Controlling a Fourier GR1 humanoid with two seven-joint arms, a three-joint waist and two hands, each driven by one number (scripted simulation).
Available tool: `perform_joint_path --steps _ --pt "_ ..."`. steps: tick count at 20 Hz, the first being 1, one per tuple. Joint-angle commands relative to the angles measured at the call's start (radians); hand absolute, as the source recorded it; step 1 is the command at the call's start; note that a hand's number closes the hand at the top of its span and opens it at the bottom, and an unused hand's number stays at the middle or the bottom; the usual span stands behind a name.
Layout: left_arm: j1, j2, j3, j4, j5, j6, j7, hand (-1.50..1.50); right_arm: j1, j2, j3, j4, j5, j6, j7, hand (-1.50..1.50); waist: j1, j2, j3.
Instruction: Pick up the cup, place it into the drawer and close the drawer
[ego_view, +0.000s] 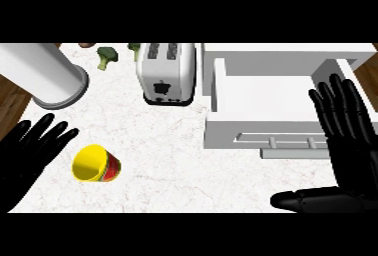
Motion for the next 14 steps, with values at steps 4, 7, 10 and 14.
perform_joint_path --steps 4,7,10,14 --pt "-0.108 -0.015 0.021 0.102 0.038 -0.038 0.063 -1.50 -0.037 0.023 0.024 -0.014 0.040 -0.023 0.060 -1.50 -0.006 -0.001 0.001" --pt "-0.060 -0.007 0.053 0.065 0.085 -0.049 0.105 -1.50 -0.062 0.008 -0.016 -0.042 -0.014 -0.002 0.101 -1.50 -0.003 -0.002 0.001" --pt "-0.015 -0.061 0.051 0.023 0.035 -0.052 0.092 -1.50 -0.061 0.005 -0.048 0.025 -0.003 0.014 0.029 -1.50 -0.002 -0.002 0.001" --pt "-0.070 -0.063 0.062 0.122 0.004 -0.073 0.117 -1.50 -0.080 0.014 -0.034 0.070 0.006 0.030 0.002 -1.50 -0.003 -0.001 0.001"
